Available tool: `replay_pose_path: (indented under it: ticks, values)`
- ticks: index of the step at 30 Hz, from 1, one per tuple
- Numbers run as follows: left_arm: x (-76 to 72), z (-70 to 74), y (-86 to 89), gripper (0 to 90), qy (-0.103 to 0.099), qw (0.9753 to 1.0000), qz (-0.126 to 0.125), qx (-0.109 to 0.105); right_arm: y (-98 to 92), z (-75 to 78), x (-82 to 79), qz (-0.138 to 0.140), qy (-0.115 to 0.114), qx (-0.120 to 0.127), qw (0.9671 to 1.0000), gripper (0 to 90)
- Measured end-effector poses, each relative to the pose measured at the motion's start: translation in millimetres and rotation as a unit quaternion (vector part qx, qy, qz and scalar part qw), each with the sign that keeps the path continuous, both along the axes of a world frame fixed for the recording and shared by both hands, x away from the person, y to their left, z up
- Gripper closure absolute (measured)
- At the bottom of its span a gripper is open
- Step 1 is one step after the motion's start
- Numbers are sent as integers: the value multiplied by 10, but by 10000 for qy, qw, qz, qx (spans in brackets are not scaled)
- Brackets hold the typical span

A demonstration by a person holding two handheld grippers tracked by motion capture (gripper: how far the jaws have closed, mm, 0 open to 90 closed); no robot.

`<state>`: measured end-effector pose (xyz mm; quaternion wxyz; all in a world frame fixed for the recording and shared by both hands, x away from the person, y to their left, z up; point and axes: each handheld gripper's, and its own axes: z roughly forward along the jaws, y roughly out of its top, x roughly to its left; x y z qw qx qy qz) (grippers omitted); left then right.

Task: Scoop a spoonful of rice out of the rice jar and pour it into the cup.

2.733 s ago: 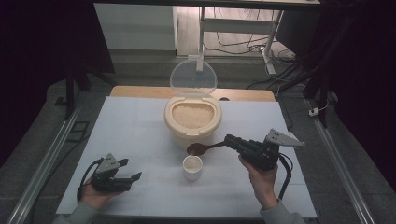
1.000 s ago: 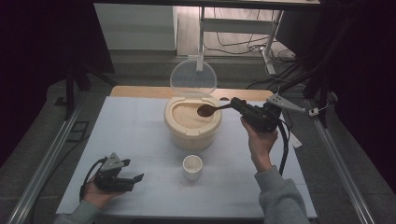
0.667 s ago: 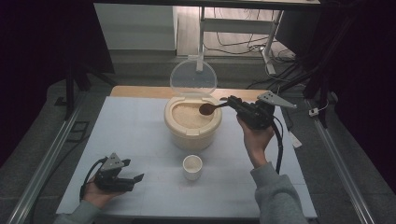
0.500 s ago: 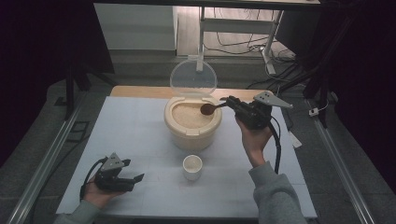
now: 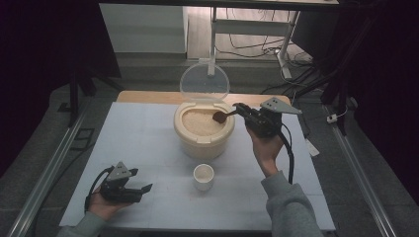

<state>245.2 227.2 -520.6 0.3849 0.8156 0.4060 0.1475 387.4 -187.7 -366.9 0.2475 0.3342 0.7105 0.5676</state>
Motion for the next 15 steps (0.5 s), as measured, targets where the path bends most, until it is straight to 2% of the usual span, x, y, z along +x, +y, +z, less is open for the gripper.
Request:
replay_pose_path:
  ticks: [9,15]
  values:
    - [1,-2,1,204,5,10000,-6,9,56,-89,25,94,294,18,9995,823]
    - [1,-4,0,204,9,10000,-14,16,58,-178,78,167,677,278,9972,824]
